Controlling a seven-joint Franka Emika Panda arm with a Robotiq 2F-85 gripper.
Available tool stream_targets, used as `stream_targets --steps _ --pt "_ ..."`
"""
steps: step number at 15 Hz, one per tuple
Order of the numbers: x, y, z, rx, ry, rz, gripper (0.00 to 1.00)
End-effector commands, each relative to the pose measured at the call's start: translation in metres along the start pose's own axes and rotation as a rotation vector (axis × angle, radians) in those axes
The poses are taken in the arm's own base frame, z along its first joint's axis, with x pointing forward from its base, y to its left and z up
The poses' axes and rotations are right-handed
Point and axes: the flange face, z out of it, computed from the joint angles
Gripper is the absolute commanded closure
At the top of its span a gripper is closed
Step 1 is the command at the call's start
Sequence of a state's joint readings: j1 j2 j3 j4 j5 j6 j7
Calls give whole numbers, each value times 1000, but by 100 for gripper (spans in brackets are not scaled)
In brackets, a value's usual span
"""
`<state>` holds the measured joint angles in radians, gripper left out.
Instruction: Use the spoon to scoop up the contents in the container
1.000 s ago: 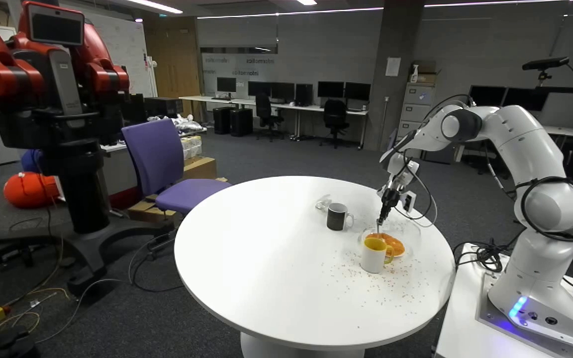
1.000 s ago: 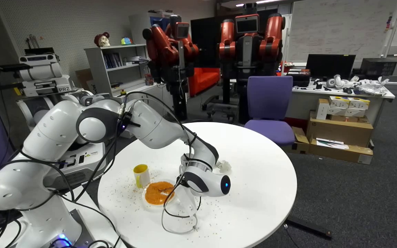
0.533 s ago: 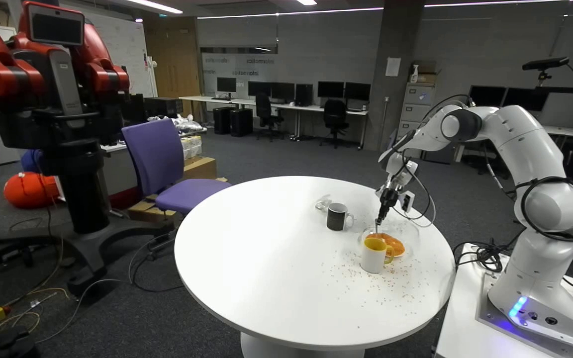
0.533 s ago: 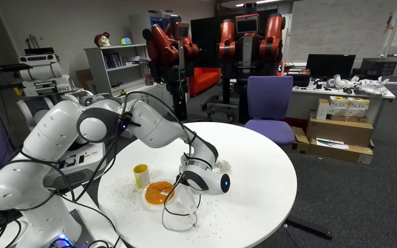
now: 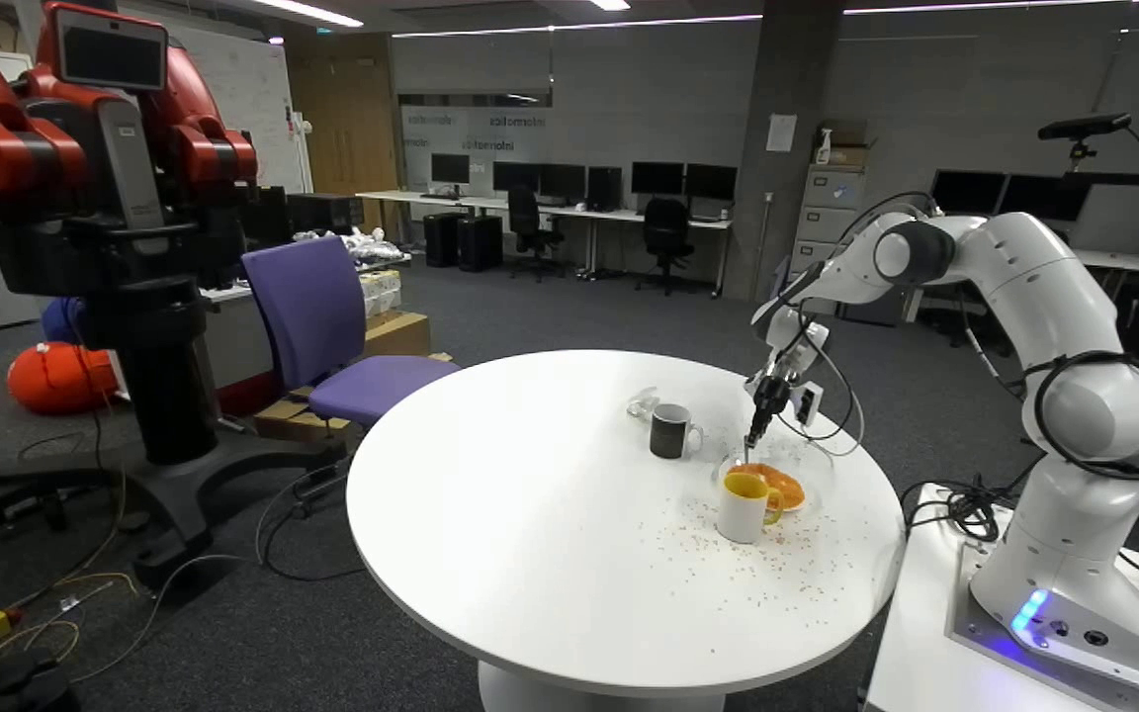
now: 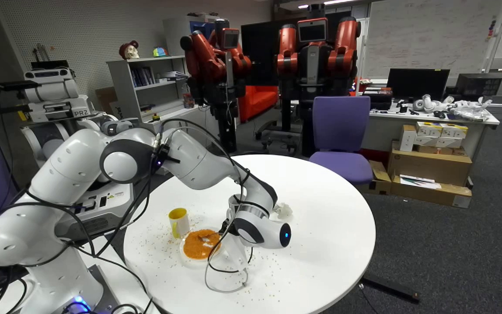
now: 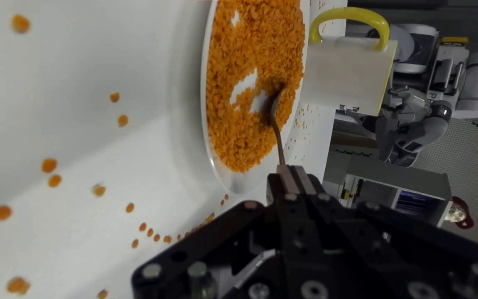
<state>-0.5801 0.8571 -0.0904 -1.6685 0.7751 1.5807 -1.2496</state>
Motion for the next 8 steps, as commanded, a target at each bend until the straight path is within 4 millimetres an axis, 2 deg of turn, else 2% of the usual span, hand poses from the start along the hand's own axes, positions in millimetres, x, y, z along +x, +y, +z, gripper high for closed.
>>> stream_targets --steps 1,8 --pt "0 0 -11 56 23 -57 100" --pt "-1 -8 -26 73 31 -143 100"
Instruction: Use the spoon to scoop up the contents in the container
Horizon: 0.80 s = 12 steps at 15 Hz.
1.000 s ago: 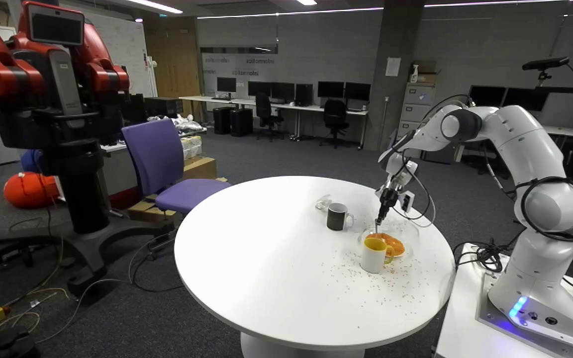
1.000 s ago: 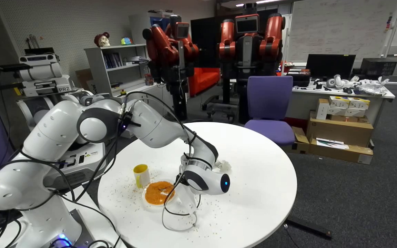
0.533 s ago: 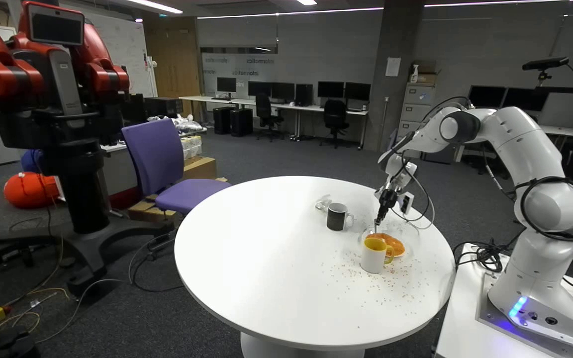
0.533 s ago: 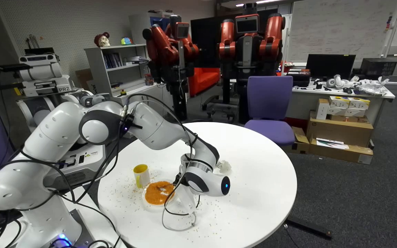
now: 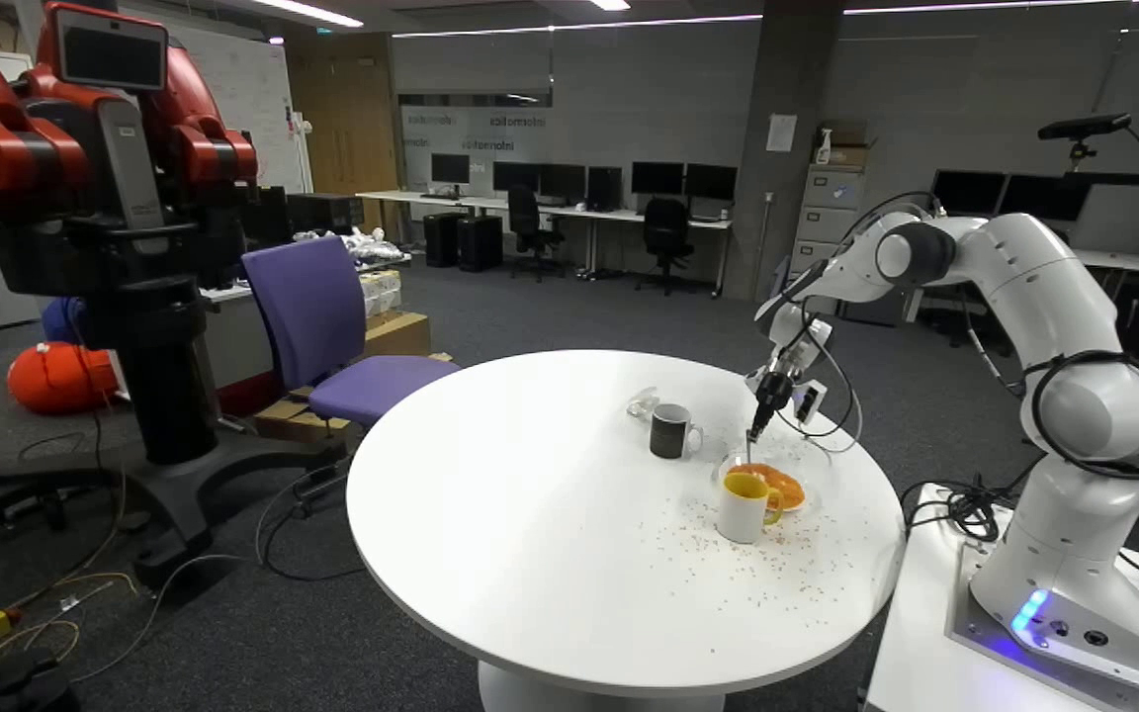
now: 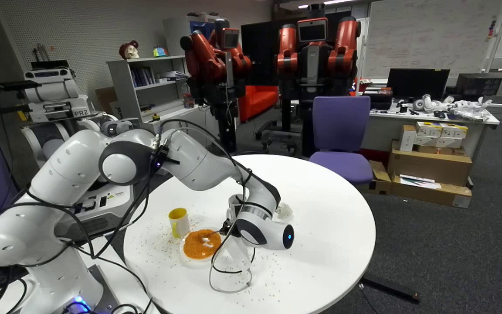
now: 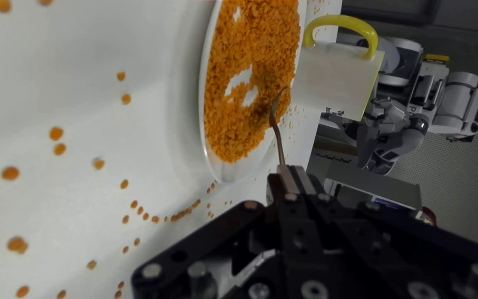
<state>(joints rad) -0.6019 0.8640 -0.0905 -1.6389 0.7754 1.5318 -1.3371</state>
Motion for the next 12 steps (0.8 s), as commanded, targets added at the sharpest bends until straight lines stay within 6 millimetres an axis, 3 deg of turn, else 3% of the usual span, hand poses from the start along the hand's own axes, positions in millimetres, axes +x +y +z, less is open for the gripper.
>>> stream_targets --steps 1,12 --pt "2 -9 -15 48 23 -61 100" --pt "19 -34 -40 30 65 -113 100"
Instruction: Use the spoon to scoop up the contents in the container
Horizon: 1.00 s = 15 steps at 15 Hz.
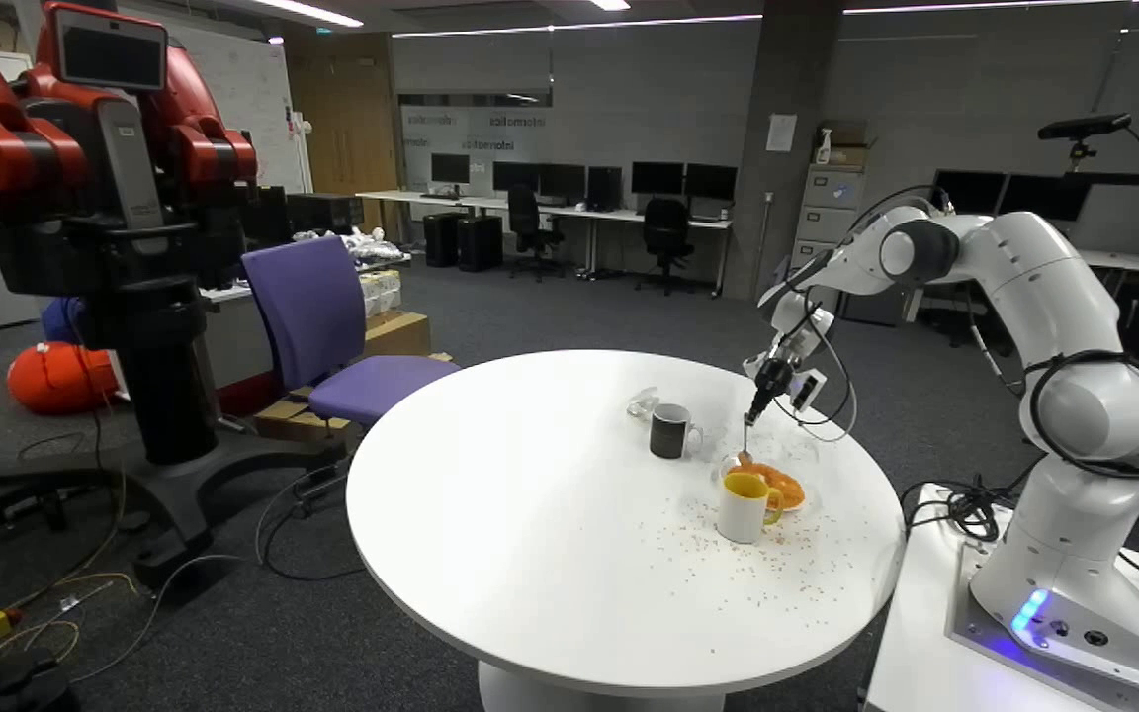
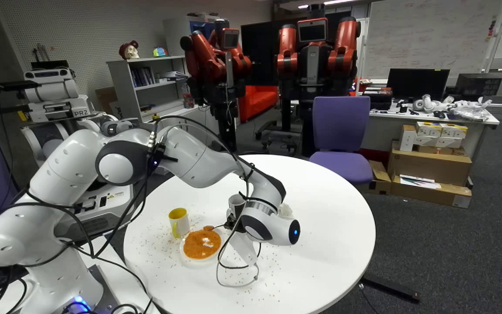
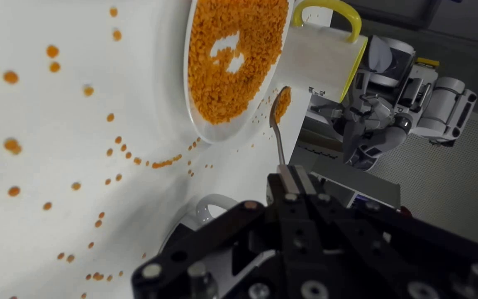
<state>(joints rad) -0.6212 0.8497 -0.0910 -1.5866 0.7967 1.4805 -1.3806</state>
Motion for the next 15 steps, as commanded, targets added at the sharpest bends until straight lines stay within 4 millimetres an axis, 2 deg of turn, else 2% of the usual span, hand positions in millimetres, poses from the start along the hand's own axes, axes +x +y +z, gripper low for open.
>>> stream_targets --steps 1,10,15 --pt "10 -22 -13 25 33 -33 100" --pt "36 -62 -3 65 -5 -88 100" --pt "59 -83 14 68 -39 -109 100"
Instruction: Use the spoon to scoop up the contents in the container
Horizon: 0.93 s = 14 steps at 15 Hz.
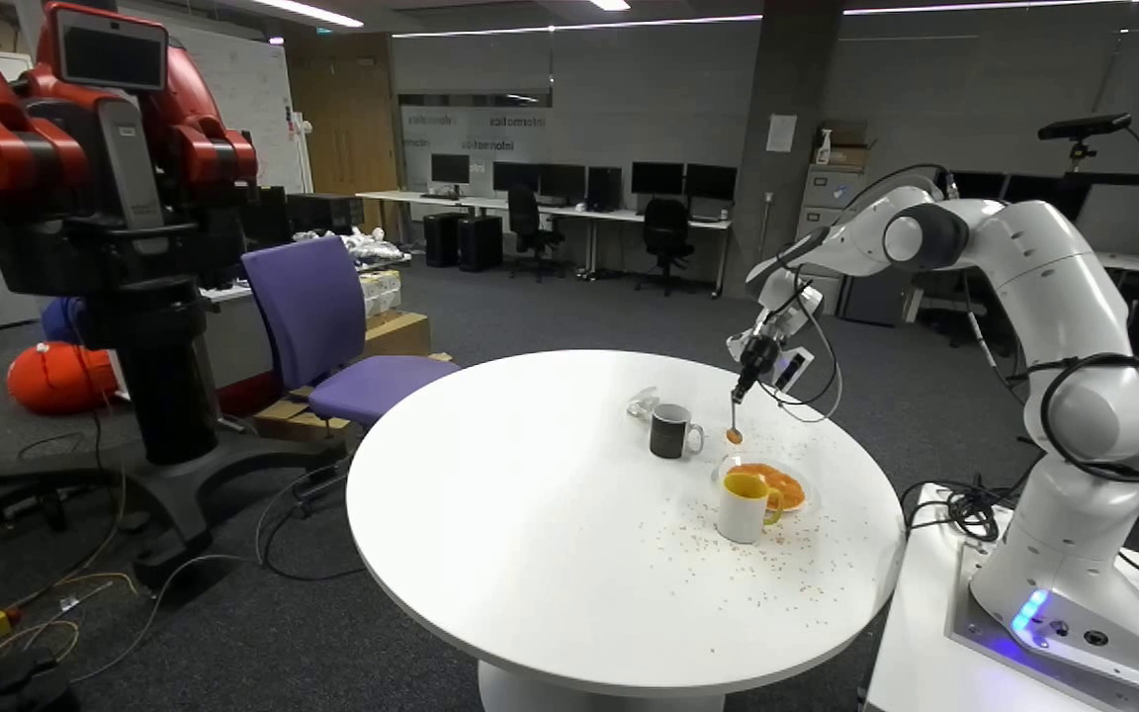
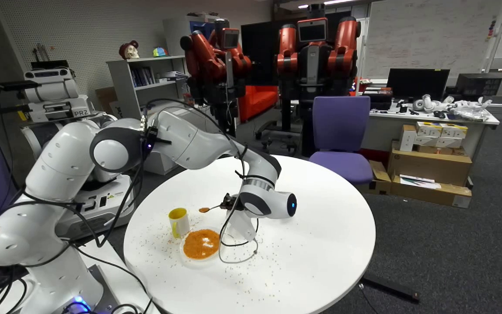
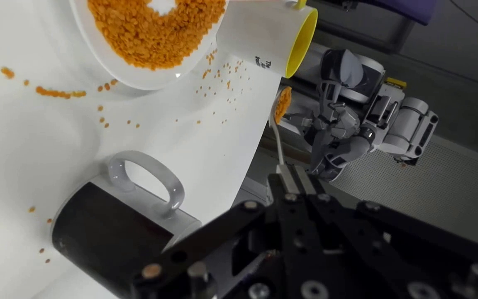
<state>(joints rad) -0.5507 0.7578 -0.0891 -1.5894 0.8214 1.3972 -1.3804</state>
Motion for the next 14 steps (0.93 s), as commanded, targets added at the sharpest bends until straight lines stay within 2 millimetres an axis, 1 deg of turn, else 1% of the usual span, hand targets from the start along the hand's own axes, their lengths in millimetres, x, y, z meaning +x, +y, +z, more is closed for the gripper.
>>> stream_targets --steps 1,6,14 --pt "14 -26 10 22 -4 -10 100" --pt "26 -33 34 43 -58 -11 100" --pt "32 -38 71 78 -133 -8 100"
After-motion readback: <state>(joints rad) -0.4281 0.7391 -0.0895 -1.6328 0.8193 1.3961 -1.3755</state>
